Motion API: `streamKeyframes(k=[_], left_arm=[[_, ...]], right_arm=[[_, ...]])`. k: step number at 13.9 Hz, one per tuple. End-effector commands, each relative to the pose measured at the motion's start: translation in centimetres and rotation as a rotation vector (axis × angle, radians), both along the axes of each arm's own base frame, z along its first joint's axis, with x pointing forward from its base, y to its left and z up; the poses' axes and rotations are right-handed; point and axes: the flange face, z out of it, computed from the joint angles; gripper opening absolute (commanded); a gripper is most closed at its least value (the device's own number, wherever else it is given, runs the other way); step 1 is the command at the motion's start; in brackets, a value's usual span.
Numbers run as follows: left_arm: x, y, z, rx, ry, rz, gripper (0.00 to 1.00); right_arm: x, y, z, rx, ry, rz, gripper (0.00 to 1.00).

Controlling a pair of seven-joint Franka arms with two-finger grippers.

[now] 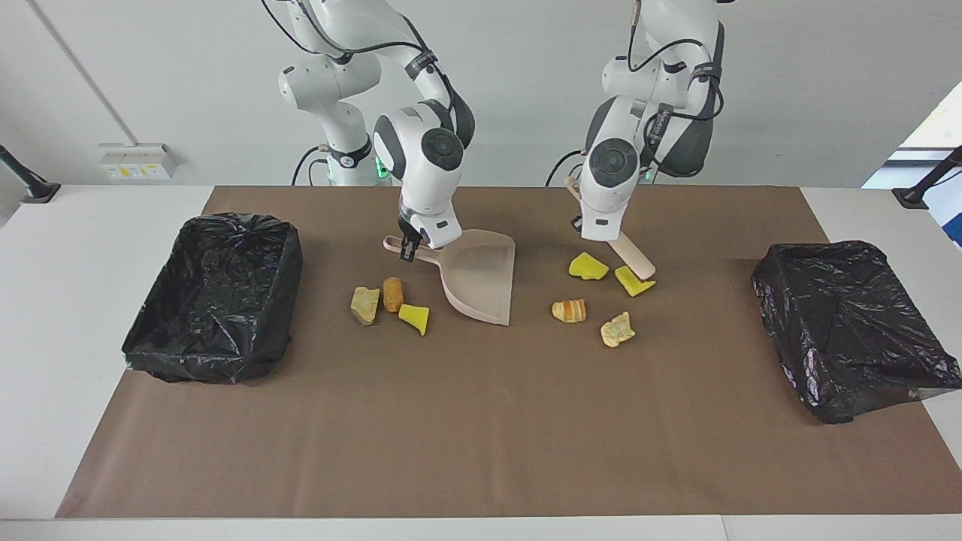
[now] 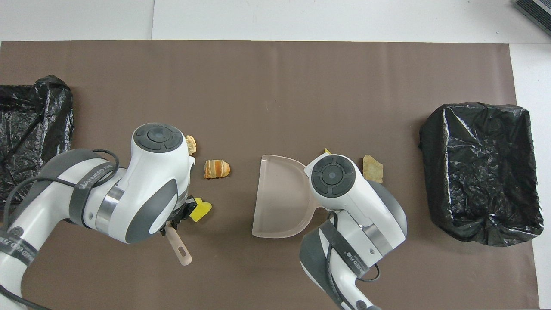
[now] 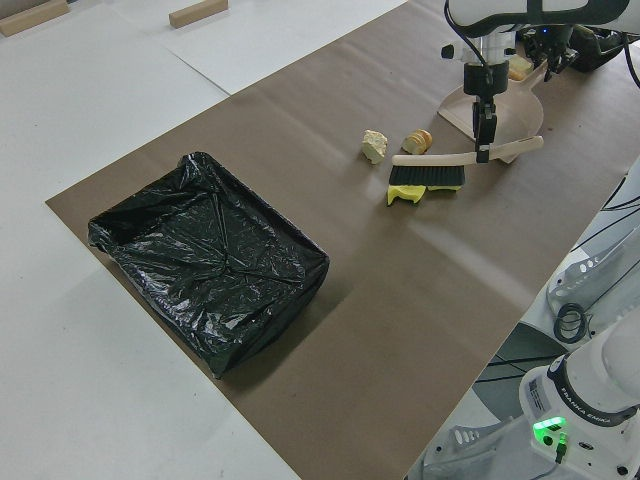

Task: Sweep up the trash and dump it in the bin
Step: 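Sweep the yellow pieces into the dustpan with the left gripper's brush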

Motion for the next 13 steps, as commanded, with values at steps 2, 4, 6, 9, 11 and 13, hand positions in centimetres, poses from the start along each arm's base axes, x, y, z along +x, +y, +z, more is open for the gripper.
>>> streamKeyframes(k=[2, 4, 6, 9, 11, 13], left_arm=[[-0.1, 3.9, -0.8, 0.022, -0.002, -0.099, 0.0], [-2.1, 4.1, -2.3, 0.001, -0.059, -0.121, 0.0], [-3.0, 3.4, -3.4, -0.007, -0.07, -0.147, 0.0], [-4.4, -2.1, -4.3, -0.071, -0.111, -0.244, 0.0], [-4.5, -4.6, -4.6, -0.18, -0.145, -0.221, 0.0], [-4.7, -7.2, -4.6, -0.292, -0.179, -0.281, 0.0]], right_arm=[[0.1, 0.2, -0.6, -0.012, -0.033, -0.004, 0.0], [0.1, 0.2, -0.6, -0.012, -0.033, -0.005, 0.0], [0.1, 0.2, -0.6, -0.012, -0.034, -0.008, 0.0], [0.0, 0.2, -0.7, -0.015, -0.032, -0.018, 0.0], [0.0, 0.1, -0.8, -0.016, -0.032, -0.023, 0.0], [0.0, 0.1, -0.7, -0.016, -0.034, -0.026, 0.0]])
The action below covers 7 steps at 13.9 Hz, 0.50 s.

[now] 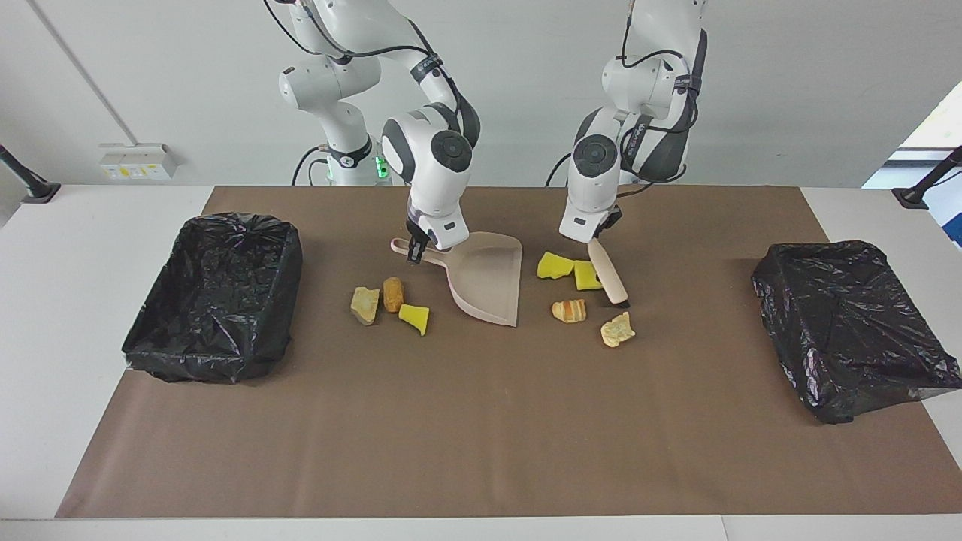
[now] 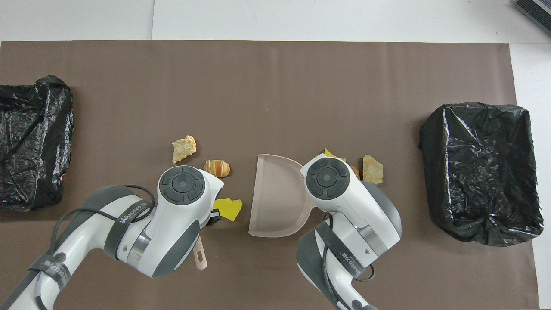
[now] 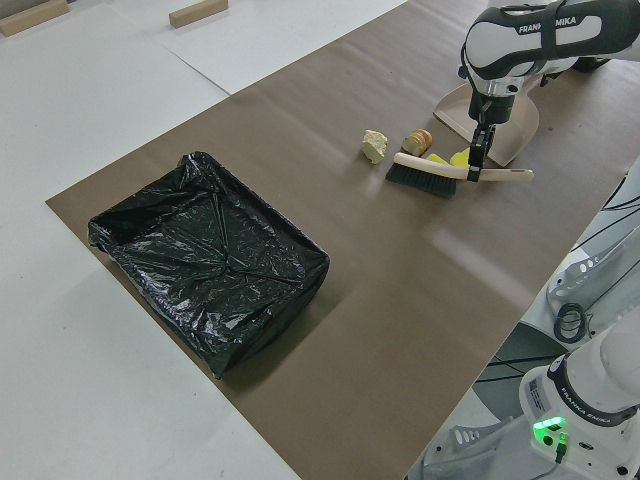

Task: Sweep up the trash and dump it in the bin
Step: 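Sweep the yellow pieces into the dustpan with the left gripper's brush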

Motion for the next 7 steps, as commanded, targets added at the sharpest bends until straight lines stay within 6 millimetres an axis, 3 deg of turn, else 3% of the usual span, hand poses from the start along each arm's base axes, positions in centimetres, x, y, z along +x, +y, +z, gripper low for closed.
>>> streamKeyframes(k=[1, 4, 7], left_arm=[[-0.7, -2.7, -0.6, -0.14, -0.015, -0.062, 0.0], [-2.5, -7.2, -0.5, -0.234, -0.035, -0.149, 0.0], [-2.4, -9.0, 0.2, -0.292, -0.037, -0.348, 0.0]], right_arm=[[0.0, -0.3, -0.3, -0.017, -0.025, -0.02, 0.0], [0.0, -0.3, -0.3, -0.017, -0.025, -0.02, 0.0], [0.0, -0.3, -0.3, -0.019, -0.025, -0.023, 0.0]])
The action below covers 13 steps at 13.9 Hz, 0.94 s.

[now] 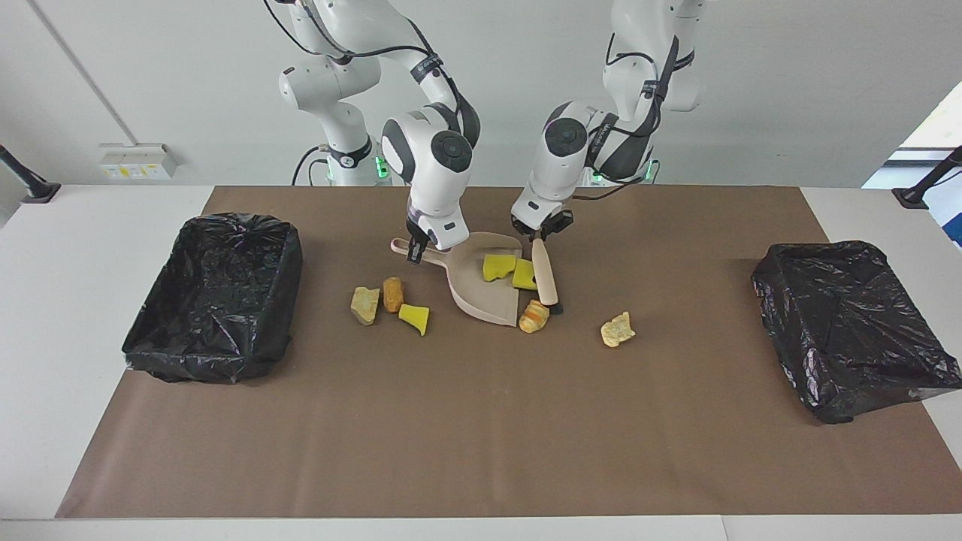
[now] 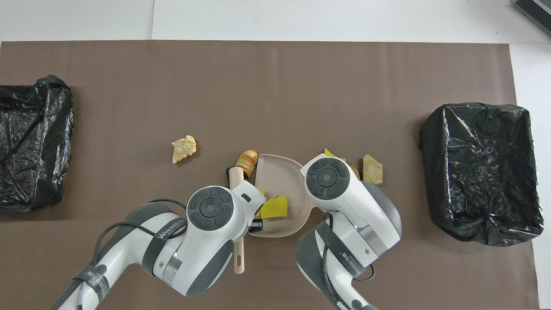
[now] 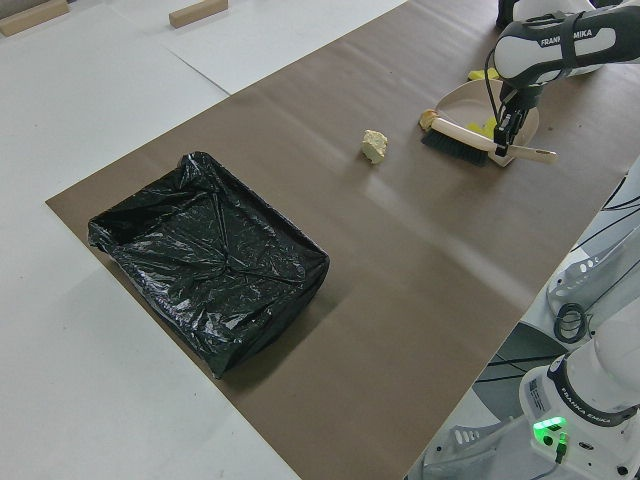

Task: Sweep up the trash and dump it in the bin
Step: 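Sweep the yellow pieces into the dustpan with the left gripper's brush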

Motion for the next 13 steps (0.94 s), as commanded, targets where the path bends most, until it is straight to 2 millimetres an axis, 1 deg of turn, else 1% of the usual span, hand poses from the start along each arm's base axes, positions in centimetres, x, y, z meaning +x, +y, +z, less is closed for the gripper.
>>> streamKeyframes(k=[1, 2, 4, 5, 6, 7, 9, 10, 11, 12, 13], left_arm=[[0.1, -1.4, 0.3, -0.054, 0.002, -0.148, 0.0], [0.0, -1.5, 0.8, -0.053, 0.005, -0.154, 0.0], [0.1, -1.8, 2.7, -0.048, 0.018, -0.163, 0.0], [0.5, -1.6, 3.7, -0.044, 0.029, -0.161, 0.0], [1.1, -1.0, 4.8, -0.042, 0.036, -0.159, 0.0], [2.3, 0.3, 5.6, -0.05, 0.032, -0.16, 0.0], [4.9, 3.2, 6.6, -0.066, 0.004, -0.155, 0.0], [6.4, 4.4, 7.3, -0.076, -0.017, -0.134, 0.0], [8.1, 6.1, 7.5, -0.085, -0.028, -0.114, 0.0], [9.1, 7.2, 7.4, -0.089, -0.044, -0.126, 0.0], [10.8, 9.8, 7.3, -0.057, -0.078, -0.154, 0.0]], right_arm=[[0.0, -0.3, -0.3, -0.019, -0.026, -0.024, 0.0], [0.0, -0.3, -0.3, -0.019, -0.026, -0.024, 0.0], [0.0, -0.3, -0.3, -0.019, -0.026, -0.024, 0.0], [0.0, -0.3, -0.3, -0.02, -0.025, -0.024, 0.0], [0.0, -0.3, -0.3, -0.02, -0.025, -0.024, 0.0], [0.0, -0.3, -0.3, -0.02, -0.025, -0.025, 0.0], [0.0, -0.3, -0.3, -0.02, -0.025, -0.025, 0.0], [-0.1, -0.3, -0.3, -0.019, -0.024, -0.043, 0.0], [-0.2, -0.4, -0.3, -0.029, -0.034, -0.101, 0.0], [-0.6, -0.4, -0.4, -0.044, -0.039, -0.167, 0.0], [-1.0, -0.6, -0.4, -0.066, -0.041, -0.229, 0.0]])
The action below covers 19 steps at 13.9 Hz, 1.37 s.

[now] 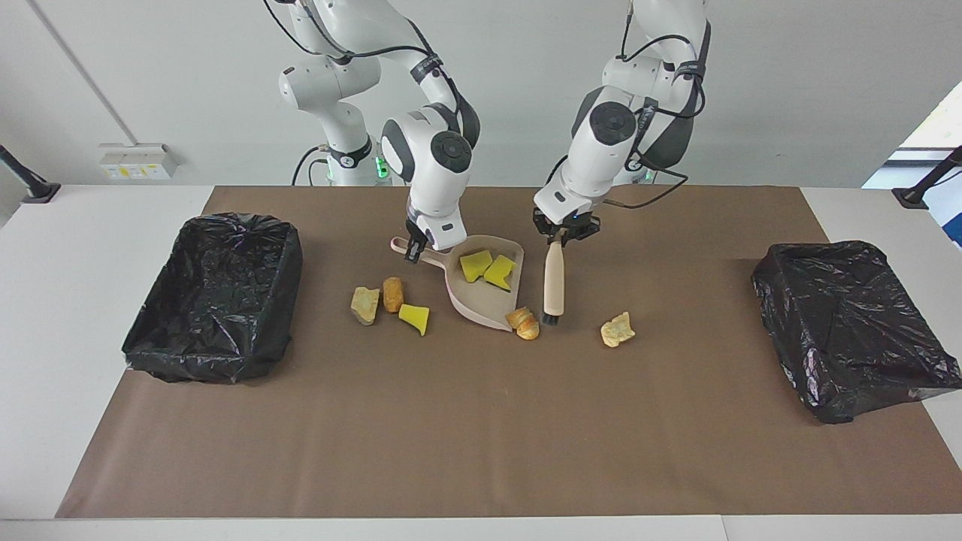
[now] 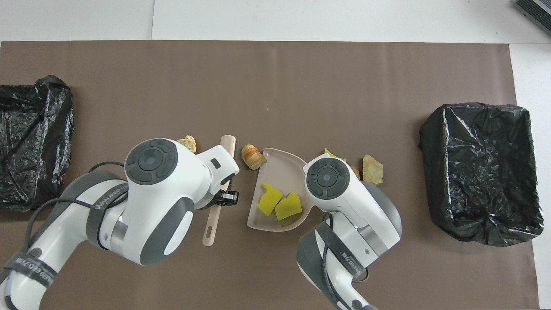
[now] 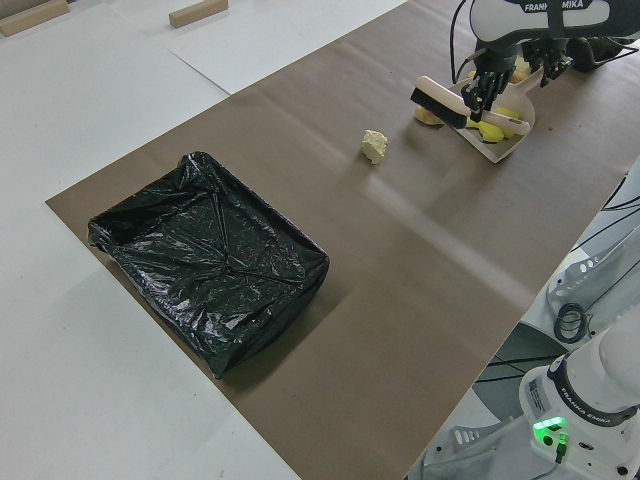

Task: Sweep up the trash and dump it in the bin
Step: 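Sweep the yellow pieces into the dustpan with the left gripper's brush, then sweep more crumbs into the dustpan held by the right gripper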

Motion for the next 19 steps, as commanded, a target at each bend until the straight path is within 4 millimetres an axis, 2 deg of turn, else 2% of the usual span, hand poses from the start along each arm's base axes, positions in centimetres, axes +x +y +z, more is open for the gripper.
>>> streamKeyframes(k=[1, 2, 4, 6, 7, 8, 10, 13, 16, 19], left_arm=[[3.8, 4.9, 0.0, 0.046, -0.048, -0.057, 0.0], [5.6, 7.2, 0.0, 0.046, -0.061, -0.08, 0.0], [9.2, 12.6, -1.4, 0.053, -0.071, -0.144, 0.0], [11.5, 17.7, -2.2, 0.117, -0.091, -0.211, 0.0], [11.6, 18.9, -2.9, 0.134, -0.08, -0.216, 0.0], [11.6, 18.8, -4.3, 0.132, -0.058, -0.219, 0.0], [11.4, 16.7, -6.0, 0.126, -0.045, -0.255, 0.0], [9.9, 10.4, -7.0, 0.118, -0.046, -0.358, 0.0], [4.8, 1.1, -8.5, 0.106, -0.051, -0.514, 0.0], [0.6, -3.7, -8.4, 0.128, -0.049, -0.469, 0.0]], right_arm=[[-1.2, 0.0, 0.0, -0.052, -0.025, -0.141, 0.0], [-1.3, 0.2, 0.1, -0.052, -0.032, -0.15, 0.0], [-1.3, 0.3, 0.0, -0.038, -0.023, -0.098, 0.0], [-1.1, 0.3, 0.0, -0.024, -0.009, -0.036, 0.0], [-1.1, 0.3, 0.0, -0.023, -0.01, -0.034, 0.0], [-1.0, 0.4, 0.0, -0.019, -0.015, -0.034, 0.0], [-1.1, 0.3, -0.2, -0.02, -0.014, -0.034, 0.0], [-1.2, 0.3, -0.3, -0.019, -0.014, -0.034, 0.0], [-1.2, 0.2, -0.3, -0.02, -0.013, -0.035, 0.0], [-1.3, 0.2, -0.3, -0.022, -0.012, -0.037, 0.0]])
